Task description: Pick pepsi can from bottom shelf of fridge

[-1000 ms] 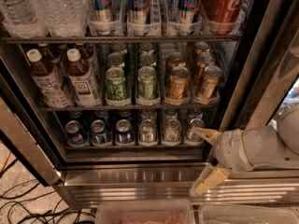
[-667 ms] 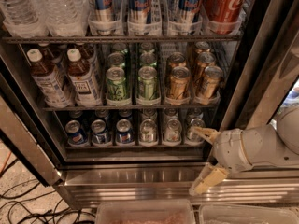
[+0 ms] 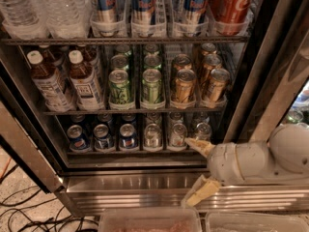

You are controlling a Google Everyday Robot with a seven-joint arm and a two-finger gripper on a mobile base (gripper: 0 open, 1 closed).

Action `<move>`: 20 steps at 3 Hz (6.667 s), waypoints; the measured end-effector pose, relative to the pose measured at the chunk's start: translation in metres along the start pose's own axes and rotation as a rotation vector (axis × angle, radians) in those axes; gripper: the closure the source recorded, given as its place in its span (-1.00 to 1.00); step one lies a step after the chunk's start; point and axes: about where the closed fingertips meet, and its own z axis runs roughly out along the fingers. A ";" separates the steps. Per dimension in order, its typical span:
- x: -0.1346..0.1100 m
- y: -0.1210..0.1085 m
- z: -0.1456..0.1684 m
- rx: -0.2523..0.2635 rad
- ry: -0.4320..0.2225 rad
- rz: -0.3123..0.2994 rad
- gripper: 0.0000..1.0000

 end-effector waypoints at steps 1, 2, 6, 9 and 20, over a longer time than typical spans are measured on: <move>0.005 0.020 0.041 0.023 -0.098 0.033 -1.00; -0.003 0.041 0.071 0.093 -0.157 0.085 -1.00; -0.002 -0.018 0.149 0.262 -0.144 0.134 -1.00; 0.023 -0.019 0.150 0.436 -0.174 0.231 -1.00; 0.005 -0.113 0.210 0.470 -0.242 0.219 -0.18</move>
Offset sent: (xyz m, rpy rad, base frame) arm -0.0357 0.0991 -0.0592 0.2466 -0.0372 -0.2405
